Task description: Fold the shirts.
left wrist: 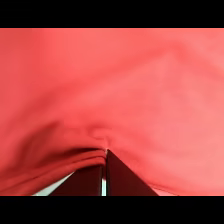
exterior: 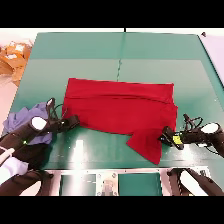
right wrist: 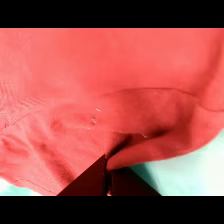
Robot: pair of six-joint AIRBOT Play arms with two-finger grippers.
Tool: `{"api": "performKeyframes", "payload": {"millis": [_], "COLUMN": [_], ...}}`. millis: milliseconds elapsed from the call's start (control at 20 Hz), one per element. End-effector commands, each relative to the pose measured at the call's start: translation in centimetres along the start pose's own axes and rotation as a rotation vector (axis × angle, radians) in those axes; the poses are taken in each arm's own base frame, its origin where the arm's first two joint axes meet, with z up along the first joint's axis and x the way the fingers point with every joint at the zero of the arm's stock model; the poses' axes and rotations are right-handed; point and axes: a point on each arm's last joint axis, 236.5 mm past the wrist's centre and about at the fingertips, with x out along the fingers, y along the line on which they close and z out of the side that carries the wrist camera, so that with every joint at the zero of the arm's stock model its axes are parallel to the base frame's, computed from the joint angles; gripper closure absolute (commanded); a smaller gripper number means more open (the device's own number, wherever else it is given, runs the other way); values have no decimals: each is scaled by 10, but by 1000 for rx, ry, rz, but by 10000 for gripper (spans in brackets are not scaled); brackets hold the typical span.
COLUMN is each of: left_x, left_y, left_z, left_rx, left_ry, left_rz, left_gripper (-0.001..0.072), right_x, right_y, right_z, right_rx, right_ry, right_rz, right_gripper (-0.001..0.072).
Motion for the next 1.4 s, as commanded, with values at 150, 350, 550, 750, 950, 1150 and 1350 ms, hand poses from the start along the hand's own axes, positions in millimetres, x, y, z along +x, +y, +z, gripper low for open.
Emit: {"api": "performKeyframes", "payload": {"millis": [150, 350, 550, 750, 950, 1150, 1350], "left_x": [-34, -42, -51, -60, -48, 6, 50], "left_y": [45, 49, 28, -25, -63, -61, -52], "left_z": [-26, -50, -29, 44, 111, 143, 163], "left_rx": [212, 244, 301, 398, 453, 443, 431], "left_ry": [248, 363, 311, 127, 13, 54, 45], "left_rz": [290, 295, 259, 203, 183, 207, 218], "left_gripper": [688, 688, 689, 689, 688, 688, 387], "right_x": [-31, -55, -88, -117, -128, -95, -45], "right_y": [-21, -25, 7, 75, 131, 160, 156], "right_z": [0, -4, 20, 63, 122, 182, 224], "right_rx": [-74, -88, -141, -217, -274, -289, -270], "right_ry": [55, 38, -86, -218, -288, -286, -234], "right_rz": [-161, -220, -165, 13, 78, 70, 48], "right_gripper": [694, 694, 694, 694, 694, 693, 617]}}
